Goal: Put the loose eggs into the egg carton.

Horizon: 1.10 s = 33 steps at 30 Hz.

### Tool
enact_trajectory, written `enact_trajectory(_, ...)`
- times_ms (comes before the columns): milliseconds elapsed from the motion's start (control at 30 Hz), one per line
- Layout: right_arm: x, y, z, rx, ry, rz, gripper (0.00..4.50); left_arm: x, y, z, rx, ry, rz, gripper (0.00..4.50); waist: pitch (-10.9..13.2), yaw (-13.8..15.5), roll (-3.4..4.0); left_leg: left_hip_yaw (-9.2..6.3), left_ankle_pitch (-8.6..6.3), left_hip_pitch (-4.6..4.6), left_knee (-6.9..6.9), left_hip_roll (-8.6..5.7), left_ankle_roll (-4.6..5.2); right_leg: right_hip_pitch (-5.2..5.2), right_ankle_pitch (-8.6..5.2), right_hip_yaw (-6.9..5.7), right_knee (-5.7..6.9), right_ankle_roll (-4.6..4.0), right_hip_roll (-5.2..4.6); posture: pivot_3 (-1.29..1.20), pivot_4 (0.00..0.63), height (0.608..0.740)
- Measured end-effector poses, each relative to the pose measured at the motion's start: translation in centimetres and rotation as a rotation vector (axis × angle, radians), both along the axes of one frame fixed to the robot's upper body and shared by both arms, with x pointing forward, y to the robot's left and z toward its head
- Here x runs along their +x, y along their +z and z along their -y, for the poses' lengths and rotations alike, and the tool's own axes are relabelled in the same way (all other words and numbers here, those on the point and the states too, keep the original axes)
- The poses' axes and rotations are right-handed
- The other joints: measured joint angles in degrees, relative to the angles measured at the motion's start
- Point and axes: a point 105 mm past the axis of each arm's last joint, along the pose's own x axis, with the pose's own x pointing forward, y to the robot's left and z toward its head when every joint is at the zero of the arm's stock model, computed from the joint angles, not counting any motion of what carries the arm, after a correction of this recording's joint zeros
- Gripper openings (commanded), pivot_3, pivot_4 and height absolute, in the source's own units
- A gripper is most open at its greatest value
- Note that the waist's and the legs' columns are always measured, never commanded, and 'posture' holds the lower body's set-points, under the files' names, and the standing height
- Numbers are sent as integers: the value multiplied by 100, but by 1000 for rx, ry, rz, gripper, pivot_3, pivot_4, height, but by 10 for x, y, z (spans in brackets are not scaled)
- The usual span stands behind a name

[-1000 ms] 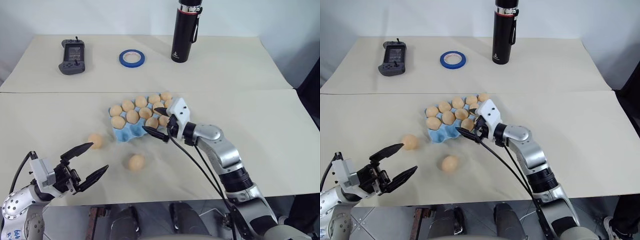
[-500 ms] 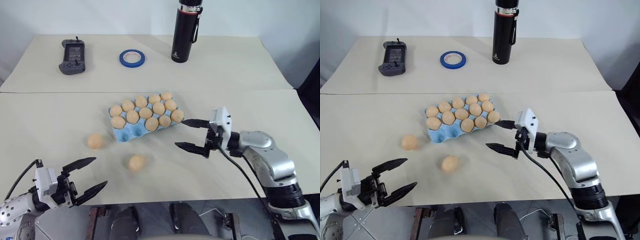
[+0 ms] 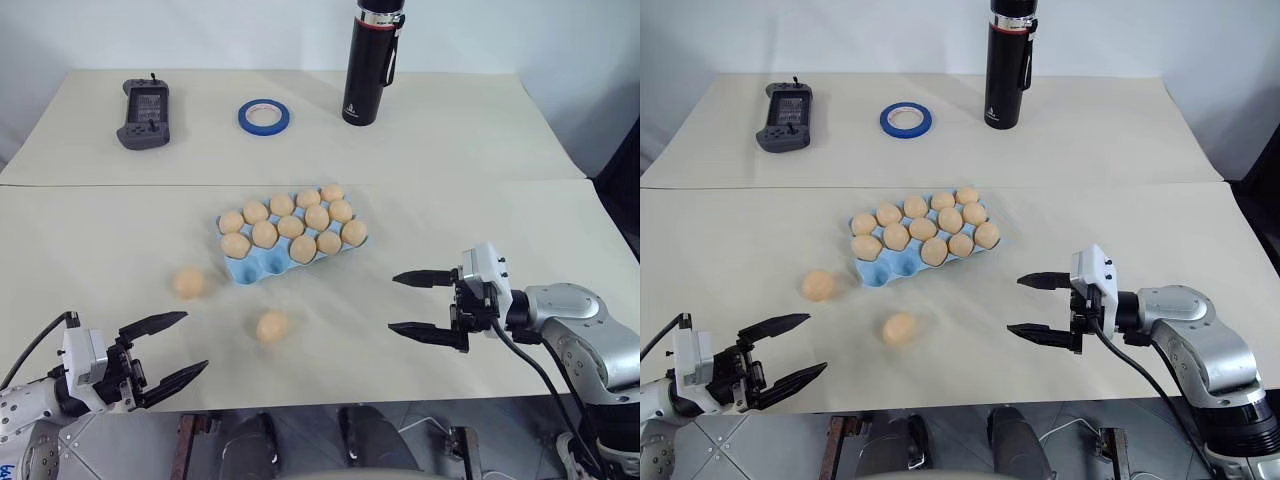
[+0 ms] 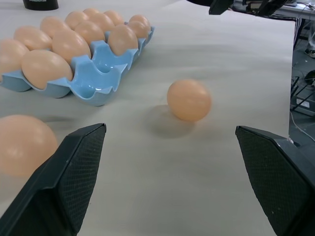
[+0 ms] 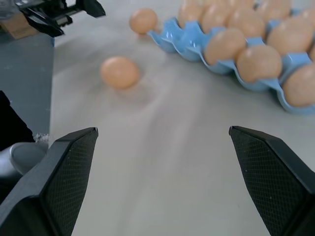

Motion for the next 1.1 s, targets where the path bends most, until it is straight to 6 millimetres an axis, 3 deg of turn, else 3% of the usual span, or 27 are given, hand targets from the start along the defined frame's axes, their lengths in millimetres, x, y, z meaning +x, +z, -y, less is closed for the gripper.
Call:
enact_trajectory(133, -1, -2, -5, 31, -6, 12, 4474, 1, 1, 0, 0, -4, 6, 4500, -1, 6, -1, 0, 0, 0, -2, -1, 0, 2, 0, -1, -2, 0, -1, 0, 150, 740)
enact_trajectory(267, 0, -29, -5, 56, -25, -37, 4474, 13, 7, 4, -34, 80, 62, 4500, -1, 58, -1, 1, 7, 4, 4, -3, -17, 10, 0, -1, -3, 1, 11, 0, 150, 740)
enact_trajectory(333, 3, -34, -1, 71, -29, -21, 4474, 16, 11, 11, -32, 87, 78, 4500, -1, 96, -1, 4, 7, 5, 10, -6, -17, 14, 2, 1, -4, 3, 13, 0, 150, 740)
enact_trajectory(500, 4, -41, 8, 92, -2, 4, 4474, 24, 15, 37, -54, 145, 69, 4500, -1, 138, -1, -2, 8, 19, 17, -4, -16, 35, 3, 0, -6, 5, 19, 0, 150, 740)
enact_trajectory(700, 10, -45, 18, 52, -15, -1, 4474, 21, 22, 89, -60, 114, 80, 4500, 1, 138, 2, -10, 12, 46, 19, -7, -13, 70, 2, 1, -14, 4, 18, 0, 150, 740)
enact_trajectory(867, 14, -39, 18, 40, -3, 17, 4474, 28, 3, 109, -37, 191, -1, 4500, 6, 141, 9, -14, 12, 60, 18, -10, -13, 86, 1, 7, -17, 2, 15, 0, 150, 740)
enact_trajectory(1100, 17, -43, 24, 24, -12, 3, 4474, 35, -19, 116, 59, 274, -73, 4500, 7, 156, 12, -24, 11, 59, 12, -19, -12, 90, 1, 6, -24, 1, 7, 0, 150, 740)
